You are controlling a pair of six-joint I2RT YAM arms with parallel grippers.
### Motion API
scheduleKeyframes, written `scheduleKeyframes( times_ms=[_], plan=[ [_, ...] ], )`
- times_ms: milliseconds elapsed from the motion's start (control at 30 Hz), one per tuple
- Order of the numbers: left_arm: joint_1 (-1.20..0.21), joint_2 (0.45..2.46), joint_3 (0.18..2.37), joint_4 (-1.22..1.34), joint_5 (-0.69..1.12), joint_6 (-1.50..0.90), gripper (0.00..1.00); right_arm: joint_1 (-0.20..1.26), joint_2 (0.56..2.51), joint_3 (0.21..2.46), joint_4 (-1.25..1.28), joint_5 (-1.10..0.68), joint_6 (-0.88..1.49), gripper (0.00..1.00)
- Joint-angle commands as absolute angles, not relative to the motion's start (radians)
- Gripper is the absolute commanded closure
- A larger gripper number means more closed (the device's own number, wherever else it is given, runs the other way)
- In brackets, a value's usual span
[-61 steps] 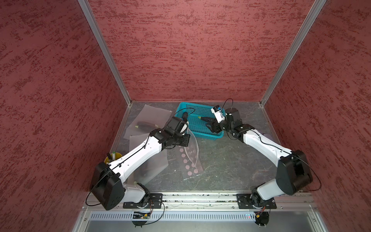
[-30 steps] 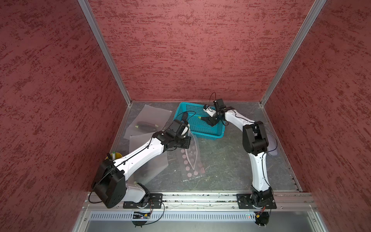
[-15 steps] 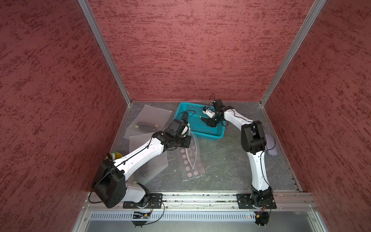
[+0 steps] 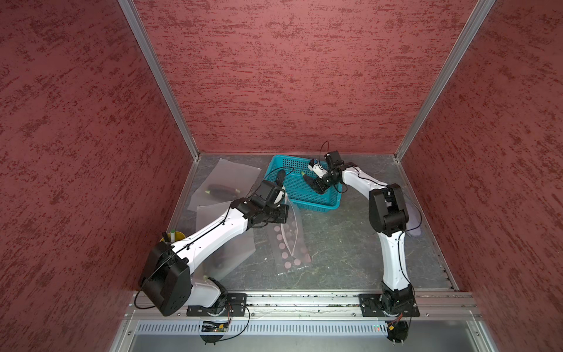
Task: Place the eggplant in a zip-top bag and seal the zipper
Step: Pick up the eggplant from the basket, then place the eggplant in the zipper food storage bag.
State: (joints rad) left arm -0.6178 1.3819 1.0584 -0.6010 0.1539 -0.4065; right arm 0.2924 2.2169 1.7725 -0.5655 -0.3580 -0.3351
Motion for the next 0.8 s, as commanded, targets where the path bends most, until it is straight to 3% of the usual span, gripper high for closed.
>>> scheduleKeyframes(
  times_ms=[0,400,667,767],
  plan=[
    [-0.607,1.374,1.120,-0.642,0.132,-0.458,1.00,0.265,2.083,1.714,-0.397,-0.464,-0.226,0.65],
    [-0.600,1.465,1.253,-0.666,0.194,-0.492,1.00,0.257,1.686,1.300,0.278,-0.721,0.258,0.64],
    [-0.573,1.528,1.294,-0.627,0.217,-0.563,1.00,0.271,1.554,1.007,0.849,-0.819,0.686,0.65],
    [-0.561,1.534,1.295,-0.605,0.221,-0.593,1.00,0.307,1.536,0.958,0.898,-0.826,0.729,0.63]
  ],
)
